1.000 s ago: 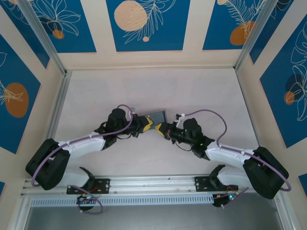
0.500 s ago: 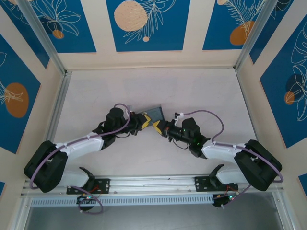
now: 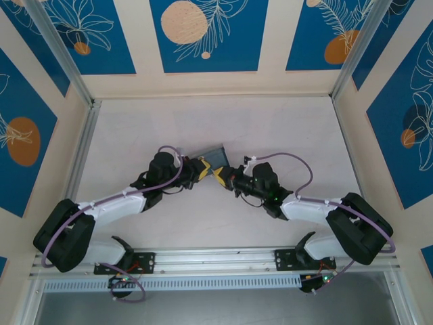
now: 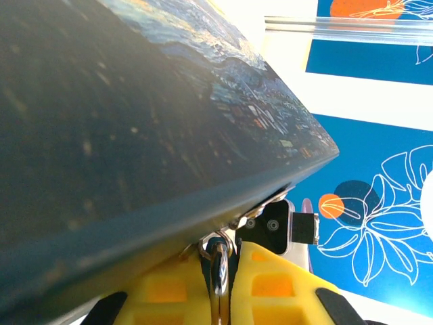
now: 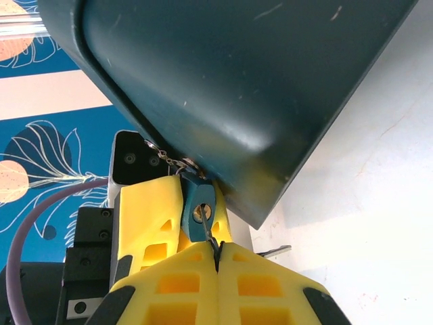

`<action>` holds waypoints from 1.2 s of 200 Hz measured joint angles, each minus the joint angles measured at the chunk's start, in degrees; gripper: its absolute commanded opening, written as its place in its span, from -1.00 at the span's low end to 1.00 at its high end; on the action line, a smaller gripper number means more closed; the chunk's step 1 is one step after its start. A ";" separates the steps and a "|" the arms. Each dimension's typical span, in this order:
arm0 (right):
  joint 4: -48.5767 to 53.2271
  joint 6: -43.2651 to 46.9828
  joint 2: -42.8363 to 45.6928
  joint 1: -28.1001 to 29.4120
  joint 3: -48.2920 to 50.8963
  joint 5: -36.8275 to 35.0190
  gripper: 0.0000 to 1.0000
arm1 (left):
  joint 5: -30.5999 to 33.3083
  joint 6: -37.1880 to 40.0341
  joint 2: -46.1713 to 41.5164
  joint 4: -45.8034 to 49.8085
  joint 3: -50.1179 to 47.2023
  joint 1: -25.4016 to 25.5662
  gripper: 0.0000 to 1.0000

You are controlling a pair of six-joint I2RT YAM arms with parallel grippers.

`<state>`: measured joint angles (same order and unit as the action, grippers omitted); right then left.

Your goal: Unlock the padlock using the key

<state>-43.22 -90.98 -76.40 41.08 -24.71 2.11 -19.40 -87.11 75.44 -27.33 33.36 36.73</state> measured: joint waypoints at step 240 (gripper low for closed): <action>-6.03 -12.92 -4.50 5.81 2.19 -12.00 -1.00 | 0.04 0.02 -2.49 3.69 -2.27 0.24 -1.00</action>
<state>-49.25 -103.90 -80.90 46.89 -22.52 -9.89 -19.35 -87.09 72.95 -23.64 31.09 36.97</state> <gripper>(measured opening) 0.063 0.084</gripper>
